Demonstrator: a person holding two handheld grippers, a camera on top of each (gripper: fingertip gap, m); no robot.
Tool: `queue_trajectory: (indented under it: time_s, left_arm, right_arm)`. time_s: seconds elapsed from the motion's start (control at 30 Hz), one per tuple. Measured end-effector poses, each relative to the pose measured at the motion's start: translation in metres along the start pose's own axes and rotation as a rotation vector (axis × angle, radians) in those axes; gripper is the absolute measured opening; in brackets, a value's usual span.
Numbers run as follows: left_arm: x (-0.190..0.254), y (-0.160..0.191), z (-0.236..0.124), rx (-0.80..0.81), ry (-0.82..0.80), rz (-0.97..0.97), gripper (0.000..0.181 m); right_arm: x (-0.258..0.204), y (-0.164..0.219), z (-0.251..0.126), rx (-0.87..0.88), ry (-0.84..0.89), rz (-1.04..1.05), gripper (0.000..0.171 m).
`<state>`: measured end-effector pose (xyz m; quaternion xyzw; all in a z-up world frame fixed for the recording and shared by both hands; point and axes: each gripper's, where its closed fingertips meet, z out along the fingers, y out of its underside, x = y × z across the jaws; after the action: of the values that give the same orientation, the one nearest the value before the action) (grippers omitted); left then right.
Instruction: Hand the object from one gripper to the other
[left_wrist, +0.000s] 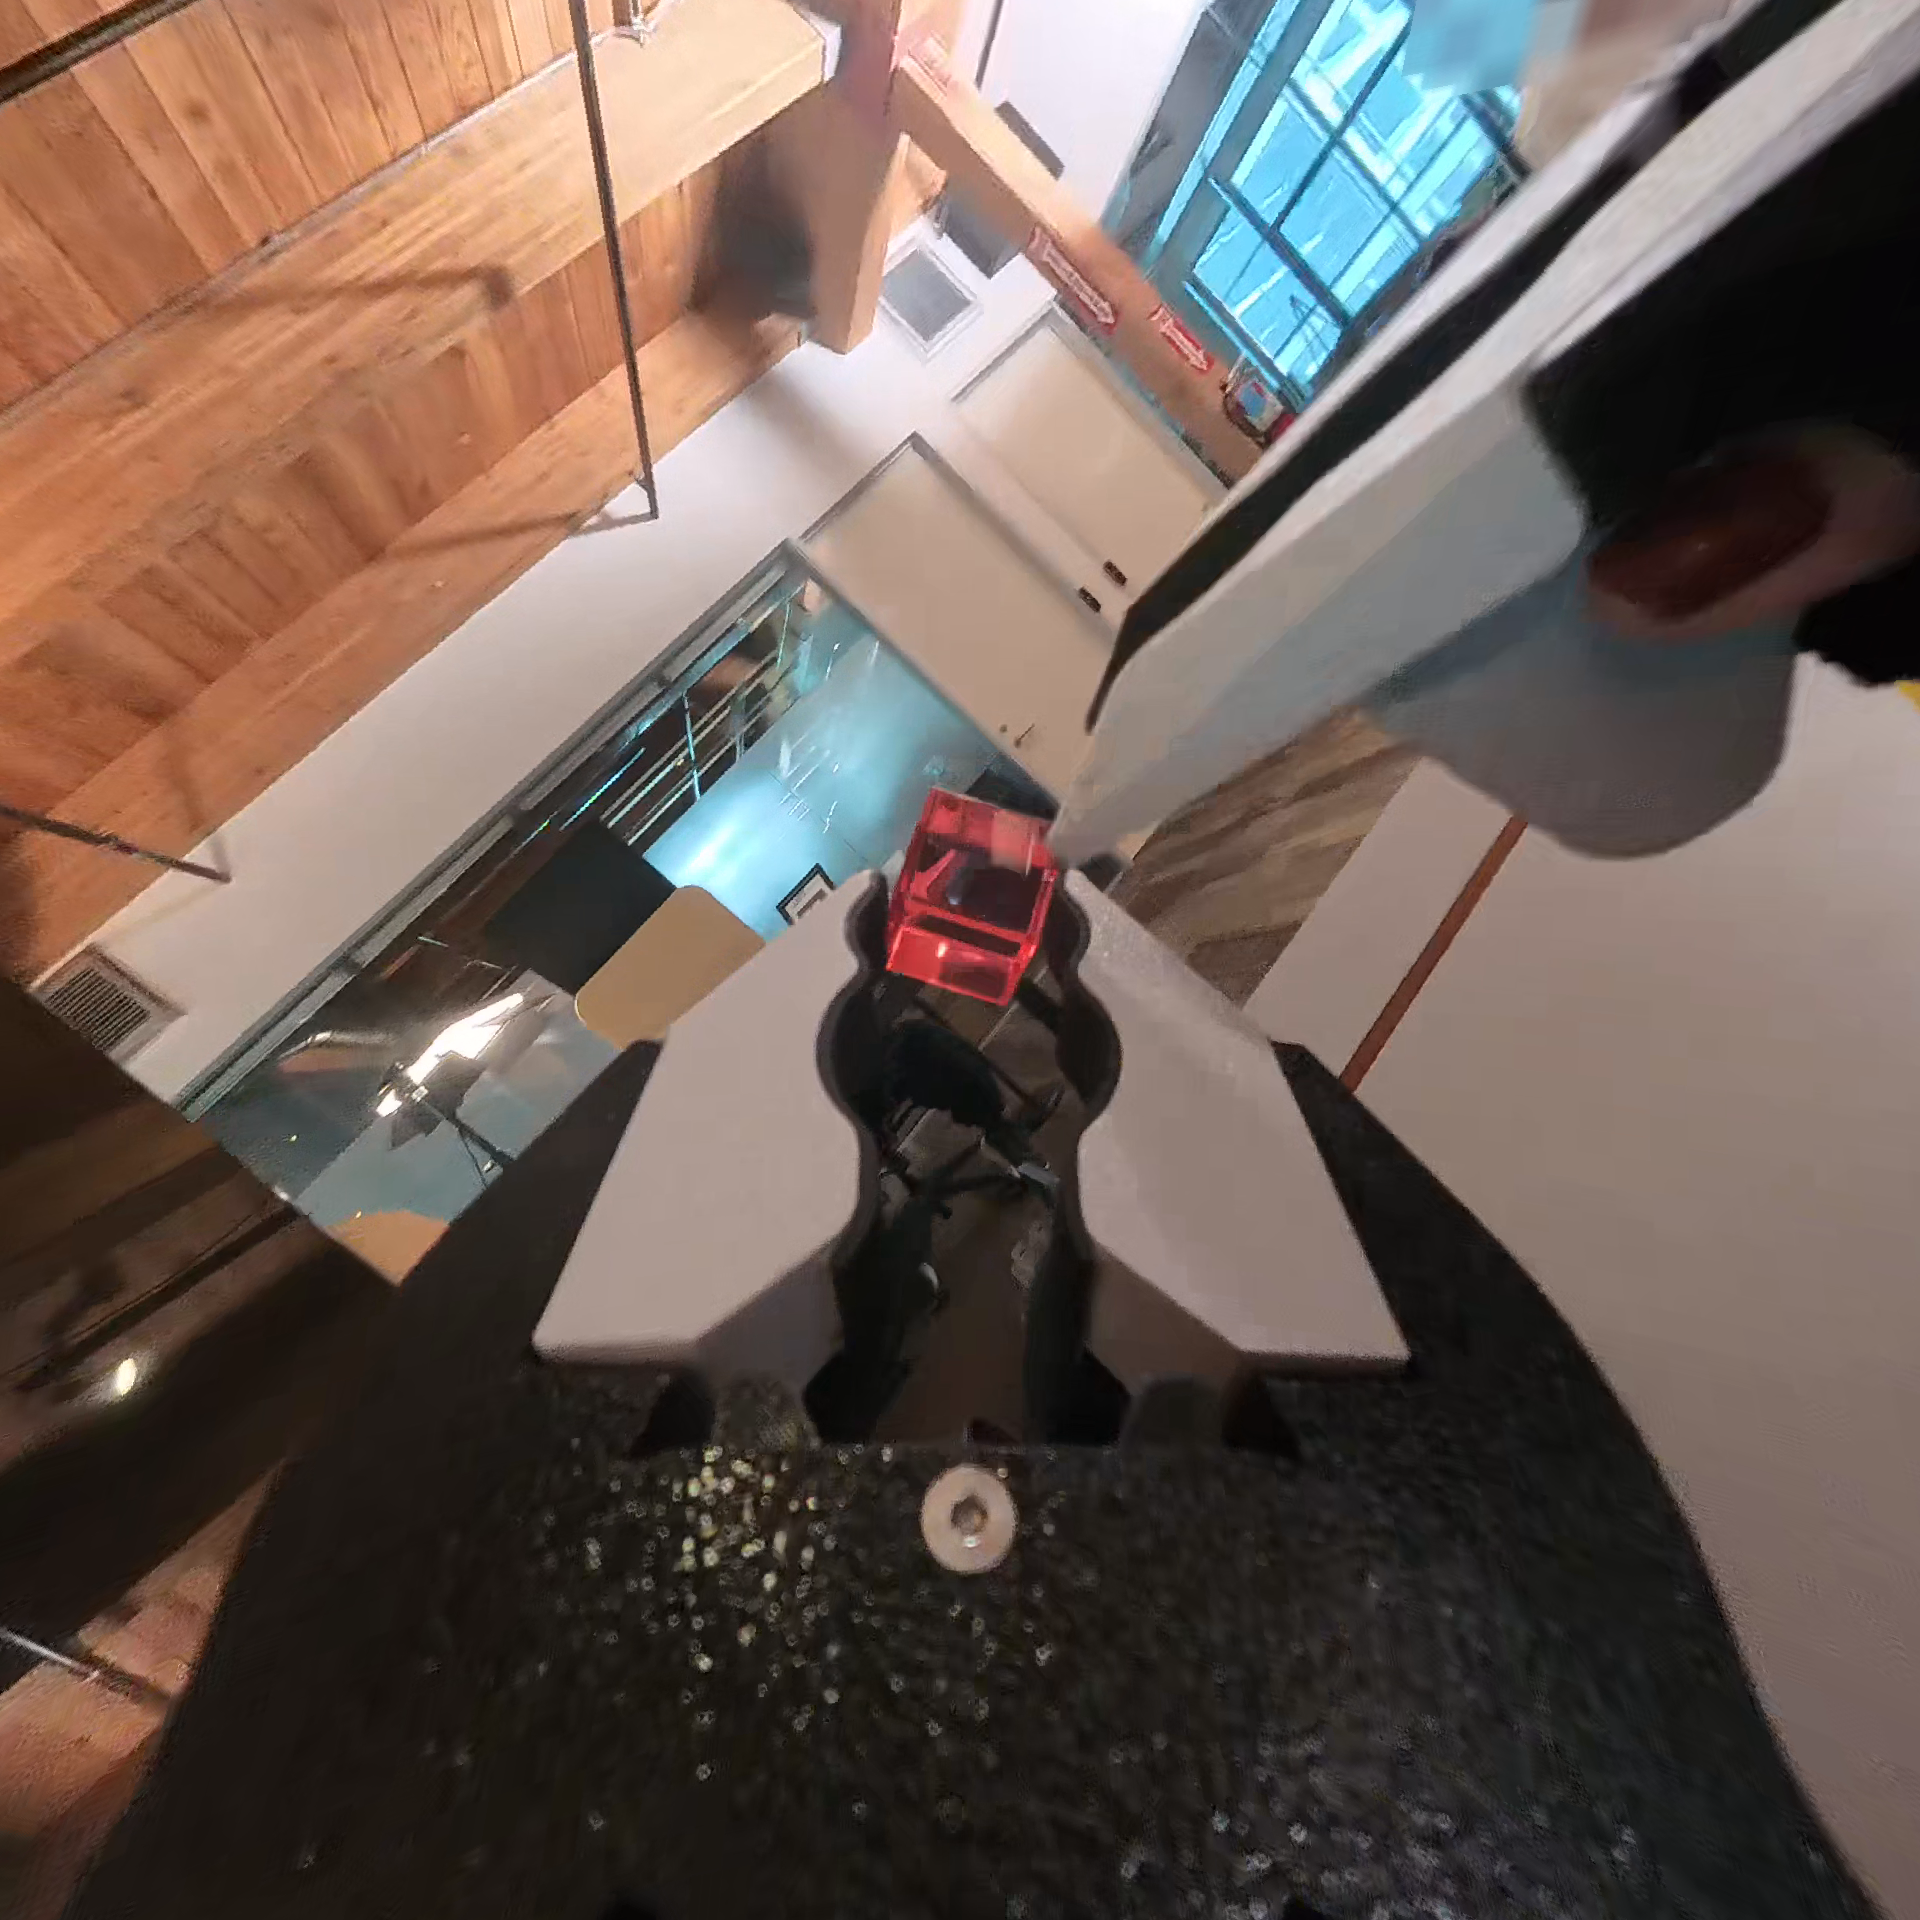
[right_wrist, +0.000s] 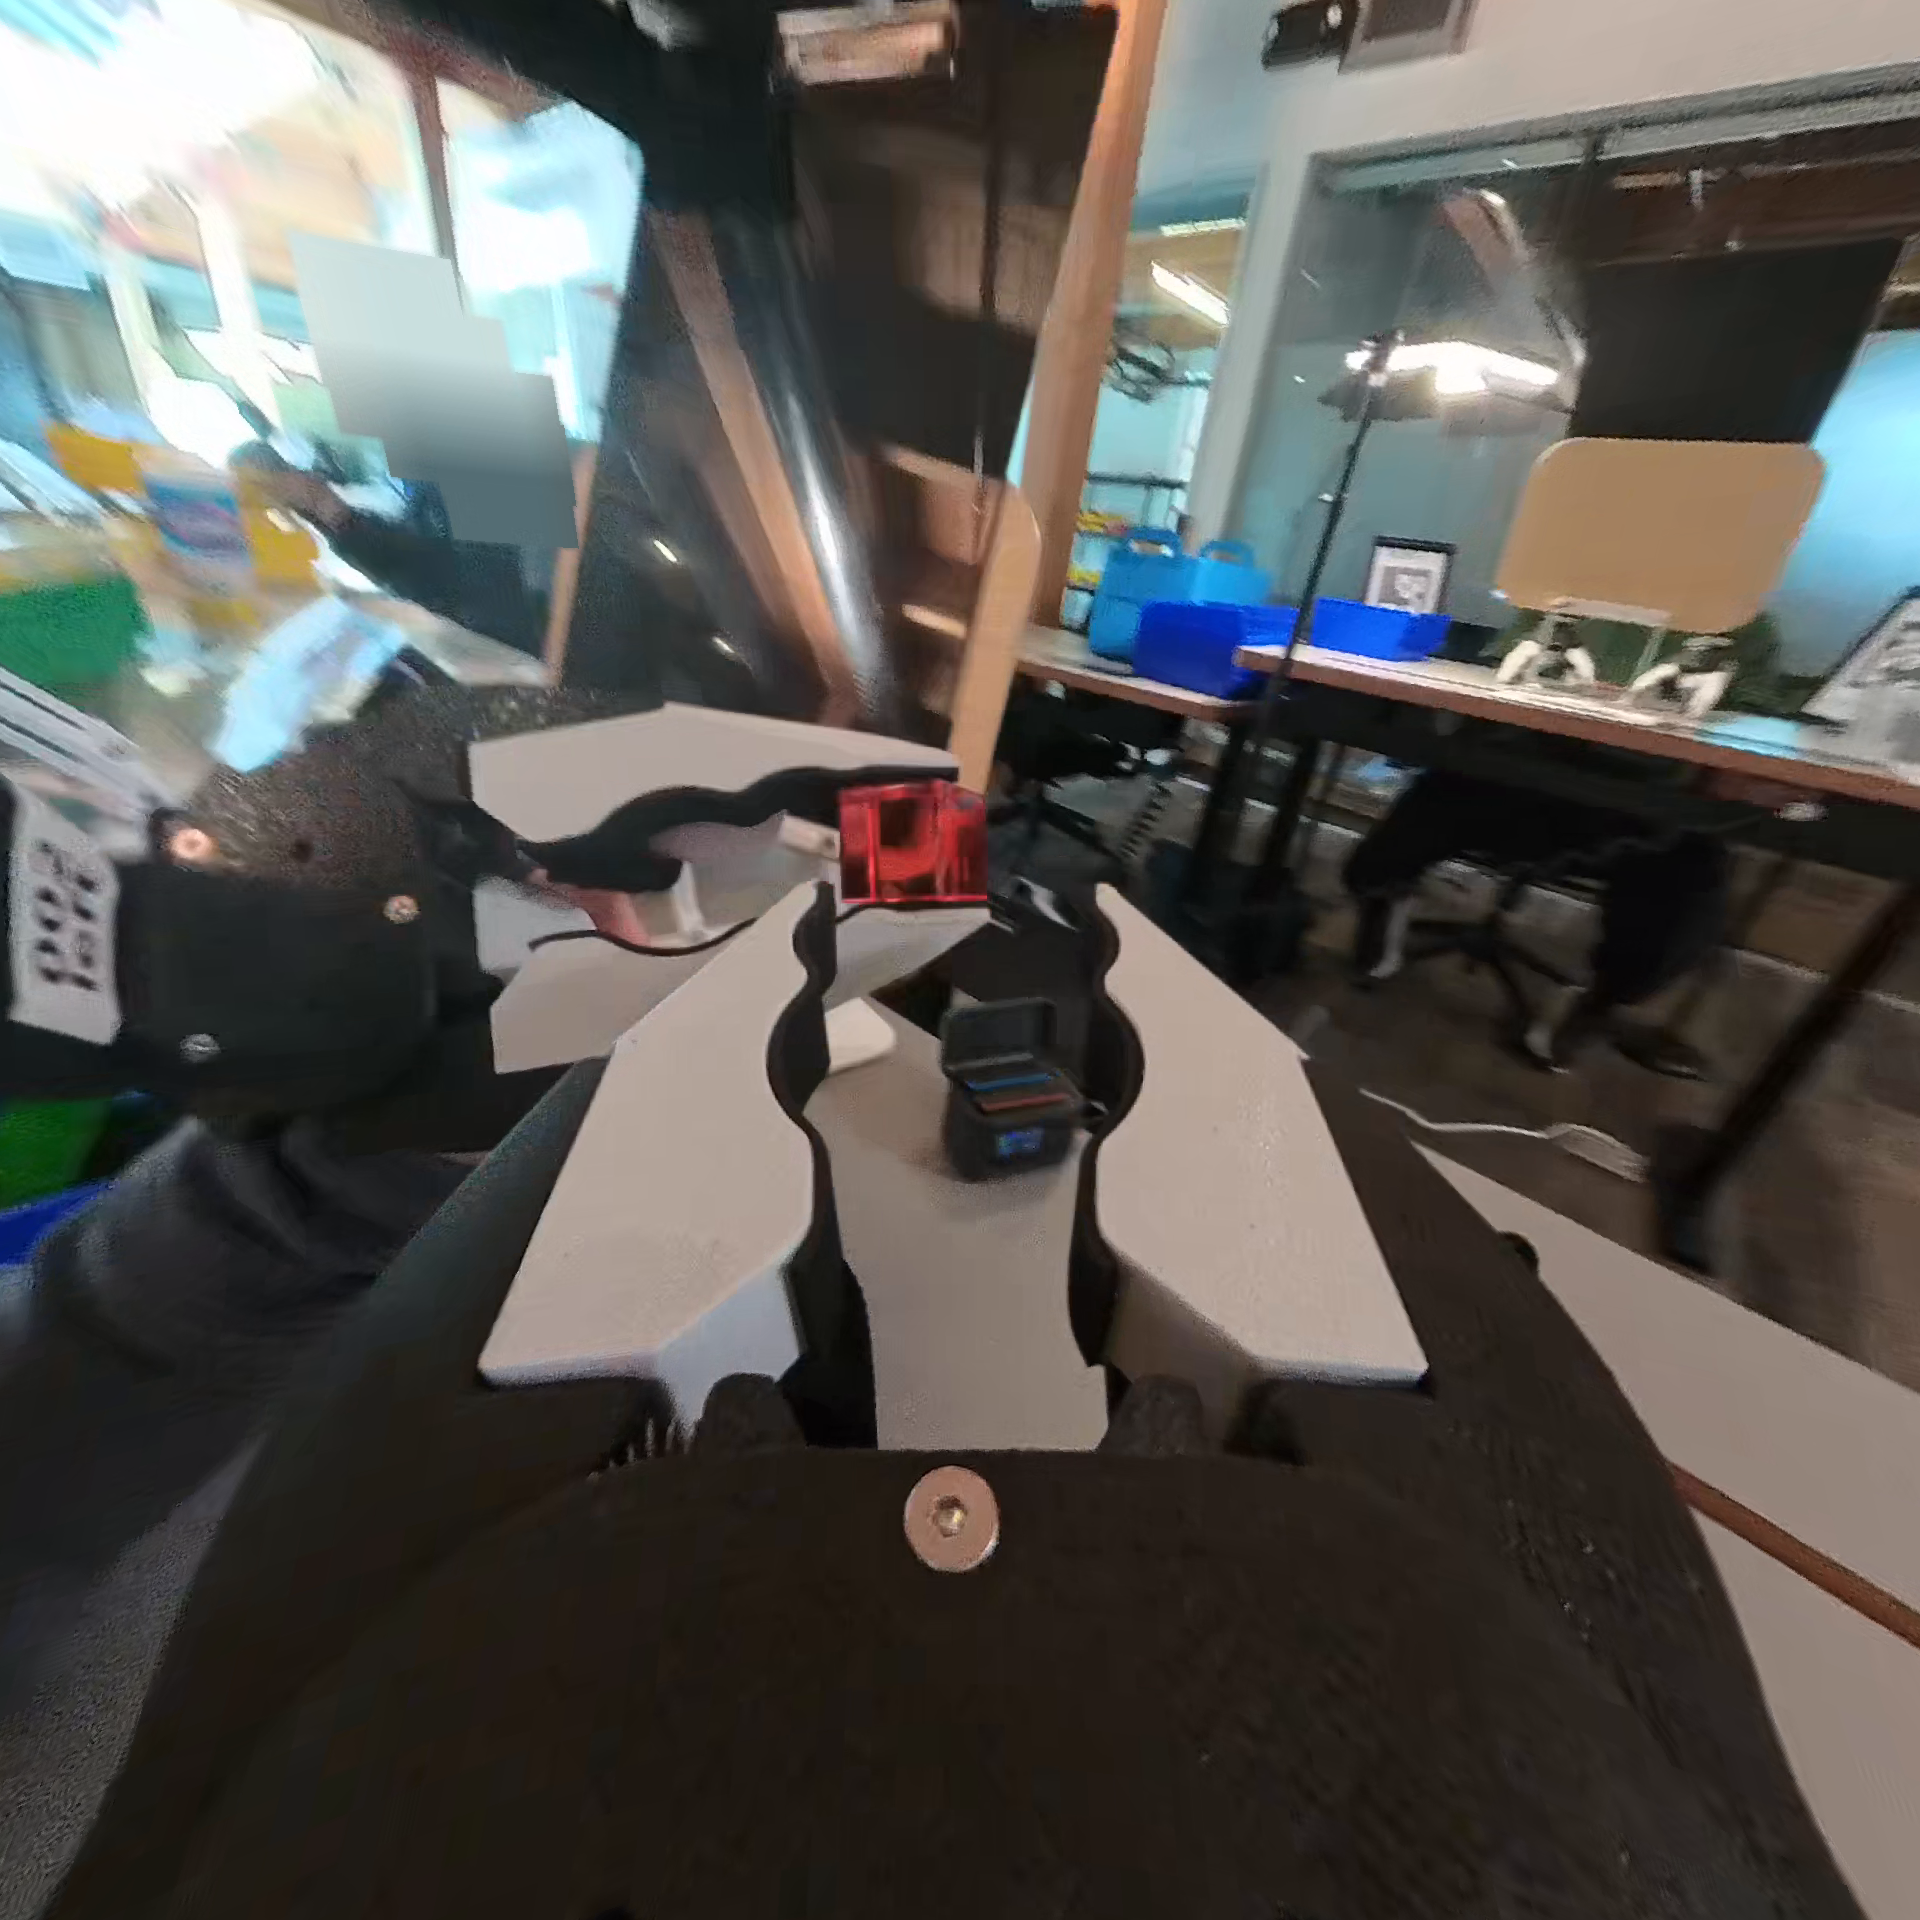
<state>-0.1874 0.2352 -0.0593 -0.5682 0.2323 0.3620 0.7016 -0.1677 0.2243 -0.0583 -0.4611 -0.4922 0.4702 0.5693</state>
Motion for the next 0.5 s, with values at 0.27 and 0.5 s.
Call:
queue_trajectory:
  time_s: [0.27,0.5]
  left_arm:
    - [0.015,-0.004,0.003,-0.012,0.015,0.102,0.028]
    - [0.027,-0.012,-0.005,0.091,0.175,0.033,0.031]
  right_arm:
    - [-0.001,0.013,0.009,-0.109,0.102,-0.108,0.038]
    - [-0.006,0.017,0.002,-0.11,-0.041,0.0,0.026]
